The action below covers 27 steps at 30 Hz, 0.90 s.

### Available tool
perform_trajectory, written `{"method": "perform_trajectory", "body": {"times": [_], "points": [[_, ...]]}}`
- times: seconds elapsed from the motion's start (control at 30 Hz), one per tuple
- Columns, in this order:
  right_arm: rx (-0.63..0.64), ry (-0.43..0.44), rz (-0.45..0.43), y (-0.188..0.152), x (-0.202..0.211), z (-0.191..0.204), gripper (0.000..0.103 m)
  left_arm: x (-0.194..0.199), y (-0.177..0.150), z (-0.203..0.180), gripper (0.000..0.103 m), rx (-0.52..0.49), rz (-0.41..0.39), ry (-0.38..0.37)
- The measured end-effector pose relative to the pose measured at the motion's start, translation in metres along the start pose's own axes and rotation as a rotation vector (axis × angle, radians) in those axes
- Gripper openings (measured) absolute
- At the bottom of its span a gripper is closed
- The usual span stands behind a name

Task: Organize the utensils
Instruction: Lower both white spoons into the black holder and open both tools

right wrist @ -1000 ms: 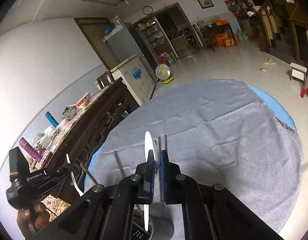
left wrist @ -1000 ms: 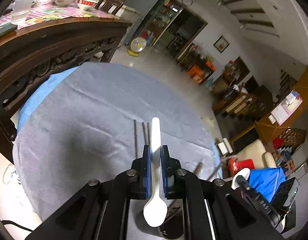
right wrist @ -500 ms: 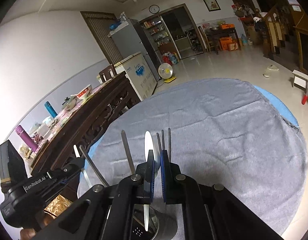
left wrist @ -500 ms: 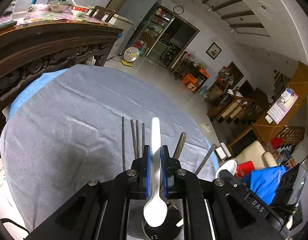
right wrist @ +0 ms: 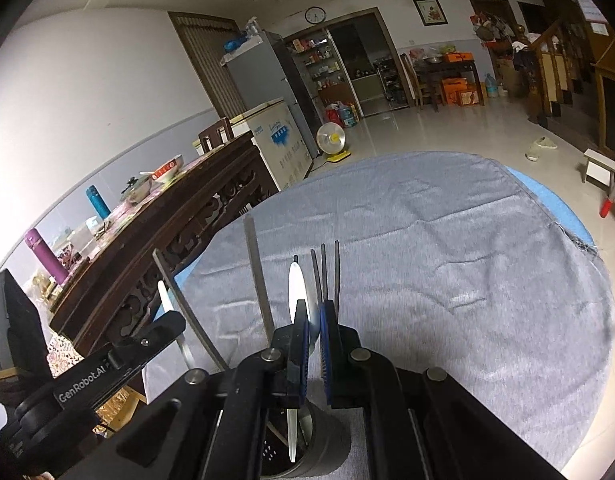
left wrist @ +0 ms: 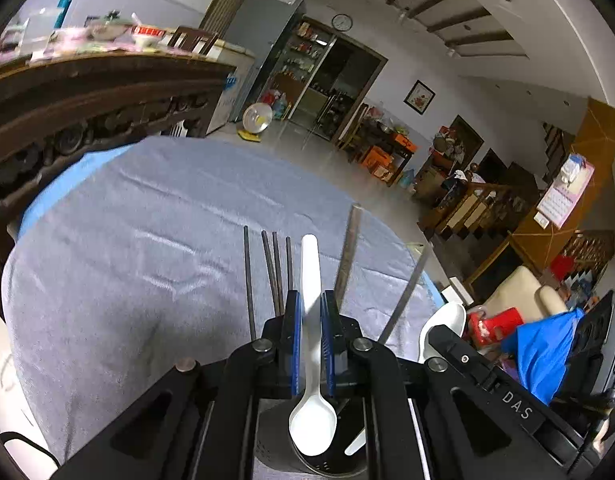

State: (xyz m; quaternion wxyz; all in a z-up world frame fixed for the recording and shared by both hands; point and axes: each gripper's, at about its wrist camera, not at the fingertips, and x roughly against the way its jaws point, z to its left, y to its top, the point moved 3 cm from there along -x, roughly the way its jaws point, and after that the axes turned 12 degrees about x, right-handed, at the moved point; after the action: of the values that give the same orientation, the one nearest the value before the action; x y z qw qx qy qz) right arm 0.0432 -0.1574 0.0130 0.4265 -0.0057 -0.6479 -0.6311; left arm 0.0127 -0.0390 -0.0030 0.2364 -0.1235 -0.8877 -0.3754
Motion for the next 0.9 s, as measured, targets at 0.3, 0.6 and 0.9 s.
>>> {"method": "perform_trajectory", "body": {"times": [0.3,0.6,0.9], "points": [[0.004,0.001,0.005,-0.006,0.001,-0.002,0.006,-0.002,-0.012,-0.005,0.010,-0.034,-0.002,0.006],[0.002,0.009,0.010,-0.012,0.001,-0.002,0.006,-0.005,-0.023,-0.002,0.010,-0.028,0.027,0.001],[0.010,0.019,0.022,-0.018,0.002,-0.001,0.006,-0.005,-0.026,0.003,0.010,-0.012,0.056,-0.005]]}}
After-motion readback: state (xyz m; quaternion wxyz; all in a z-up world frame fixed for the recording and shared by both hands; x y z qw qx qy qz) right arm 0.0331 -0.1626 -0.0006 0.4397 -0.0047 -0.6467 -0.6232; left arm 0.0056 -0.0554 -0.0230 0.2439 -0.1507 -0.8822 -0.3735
